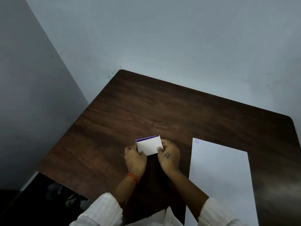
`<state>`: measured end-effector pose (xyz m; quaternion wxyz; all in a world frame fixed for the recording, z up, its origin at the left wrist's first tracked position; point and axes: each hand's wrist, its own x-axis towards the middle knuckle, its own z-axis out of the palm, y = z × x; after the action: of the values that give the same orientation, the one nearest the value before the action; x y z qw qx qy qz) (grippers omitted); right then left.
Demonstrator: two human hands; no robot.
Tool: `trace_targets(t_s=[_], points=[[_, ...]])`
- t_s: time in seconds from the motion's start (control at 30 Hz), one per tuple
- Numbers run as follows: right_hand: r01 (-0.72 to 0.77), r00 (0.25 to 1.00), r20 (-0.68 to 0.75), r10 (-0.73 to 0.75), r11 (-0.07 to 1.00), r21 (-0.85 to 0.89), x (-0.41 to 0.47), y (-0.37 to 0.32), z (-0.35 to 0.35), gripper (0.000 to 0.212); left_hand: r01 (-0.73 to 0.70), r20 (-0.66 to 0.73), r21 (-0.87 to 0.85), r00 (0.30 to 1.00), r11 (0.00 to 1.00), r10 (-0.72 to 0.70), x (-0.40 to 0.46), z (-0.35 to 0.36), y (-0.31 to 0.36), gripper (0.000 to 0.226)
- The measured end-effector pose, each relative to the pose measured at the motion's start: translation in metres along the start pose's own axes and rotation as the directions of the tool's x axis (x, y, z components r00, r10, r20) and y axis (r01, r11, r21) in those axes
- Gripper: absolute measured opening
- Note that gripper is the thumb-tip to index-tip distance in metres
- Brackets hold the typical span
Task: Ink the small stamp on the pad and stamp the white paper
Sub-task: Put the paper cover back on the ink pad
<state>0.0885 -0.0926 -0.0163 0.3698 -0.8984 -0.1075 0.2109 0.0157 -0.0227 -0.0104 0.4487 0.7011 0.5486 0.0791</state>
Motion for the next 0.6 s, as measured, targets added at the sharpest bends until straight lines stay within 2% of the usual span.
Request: trace_targets(t_s=[0.3,0.43,0.6], points=[[-0.073,0.994,0.078,0.080,0.993,-0.098,0.008,-0.005,0.004,0.038,0.048,-0.027,0.023,0.998,0.999,-0.048,0.010,0.005,-0.003,0.043],[-0.058,0.993,0.093,0.072,0.987,-0.147,0.009,-0.003,0.006,0.037,0.083,-0.033,0.036,0.996,0.996,-0.082,0.014,0.005,-0.004,0.044],[-0.040,0.993,0.101,0.057,0.985,-0.168,0.011,-0.003,0.007,0.038,0.058,-0.040,0.052,0.998,0.997,-0.056,0.015,0.004,-0.008,0.042]])
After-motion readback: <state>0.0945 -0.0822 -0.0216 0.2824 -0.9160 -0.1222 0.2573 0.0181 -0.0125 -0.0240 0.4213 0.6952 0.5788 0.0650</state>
